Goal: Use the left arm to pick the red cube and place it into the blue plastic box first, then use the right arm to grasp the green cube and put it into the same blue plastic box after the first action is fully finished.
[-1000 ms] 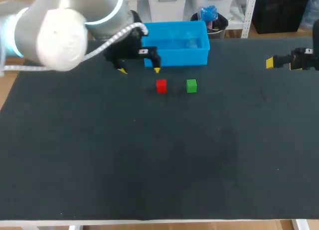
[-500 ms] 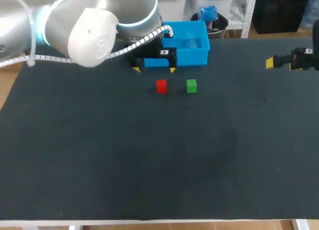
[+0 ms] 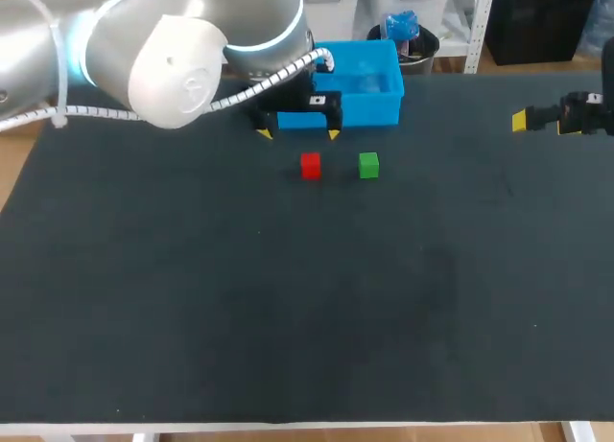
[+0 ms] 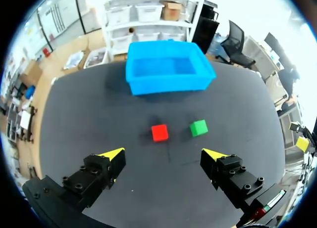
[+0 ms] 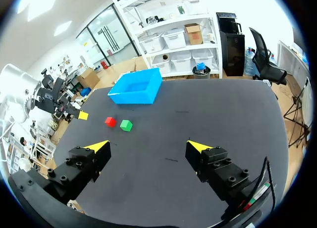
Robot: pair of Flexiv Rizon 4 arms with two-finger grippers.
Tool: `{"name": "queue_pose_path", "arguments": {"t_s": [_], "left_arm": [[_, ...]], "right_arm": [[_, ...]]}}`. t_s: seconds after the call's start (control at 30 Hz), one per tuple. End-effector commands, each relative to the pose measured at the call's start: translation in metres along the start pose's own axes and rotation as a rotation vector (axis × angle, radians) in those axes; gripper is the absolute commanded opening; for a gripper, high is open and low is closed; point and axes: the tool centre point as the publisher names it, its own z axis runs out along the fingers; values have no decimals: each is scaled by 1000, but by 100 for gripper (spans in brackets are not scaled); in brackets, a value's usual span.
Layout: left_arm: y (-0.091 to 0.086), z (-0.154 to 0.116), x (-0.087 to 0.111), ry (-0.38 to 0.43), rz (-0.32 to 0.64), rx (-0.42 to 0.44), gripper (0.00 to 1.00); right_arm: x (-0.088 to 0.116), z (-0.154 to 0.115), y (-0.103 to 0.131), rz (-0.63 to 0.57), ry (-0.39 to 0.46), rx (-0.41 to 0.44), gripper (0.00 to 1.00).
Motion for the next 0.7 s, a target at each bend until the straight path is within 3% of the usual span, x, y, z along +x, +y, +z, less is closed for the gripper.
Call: {"name": "queue_pose_path", "arguments": {"t_s": [0.03,0.33,0.7], "left_arm": [[-11,12,-11,32,-8,-19,100],[-18,30,-18,114,-42,-76,100],[-6,38,-10,136,-73,-98,100]], "right_arm": [[0,0,0,0,1,3,100],[0,0,0,0,1,3,100],[0,0,0,0,1,3,100]]}}
